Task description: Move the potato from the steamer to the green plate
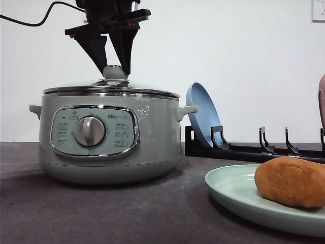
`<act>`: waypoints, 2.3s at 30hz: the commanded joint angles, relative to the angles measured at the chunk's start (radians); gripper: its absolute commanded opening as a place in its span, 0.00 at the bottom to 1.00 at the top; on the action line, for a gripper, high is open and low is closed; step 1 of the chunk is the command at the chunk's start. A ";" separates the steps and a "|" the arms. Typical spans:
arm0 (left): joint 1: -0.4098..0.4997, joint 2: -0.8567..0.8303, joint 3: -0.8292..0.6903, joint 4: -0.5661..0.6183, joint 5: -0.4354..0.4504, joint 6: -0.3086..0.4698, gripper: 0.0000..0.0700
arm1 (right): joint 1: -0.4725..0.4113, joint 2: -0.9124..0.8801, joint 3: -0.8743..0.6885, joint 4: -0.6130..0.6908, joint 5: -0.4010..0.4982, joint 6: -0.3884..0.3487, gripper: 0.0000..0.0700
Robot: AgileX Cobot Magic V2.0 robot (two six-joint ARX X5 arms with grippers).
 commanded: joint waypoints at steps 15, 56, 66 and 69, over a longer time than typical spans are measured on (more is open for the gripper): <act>-0.005 0.053 0.026 -0.002 0.036 -0.007 0.00 | 0.005 0.004 0.013 0.009 0.008 0.010 0.94; -0.030 -0.563 -0.081 -0.036 0.036 0.044 0.91 | 0.005 0.004 0.012 0.010 0.058 -0.002 0.94; -0.030 -1.046 -0.632 0.246 0.035 0.042 0.91 | 0.005 0.004 0.012 0.010 0.068 -0.001 0.94; -0.030 -1.194 -0.810 0.343 0.035 -0.011 0.91 | 0.005 0.005 0.012 0.017 0.097 -0.011 0.94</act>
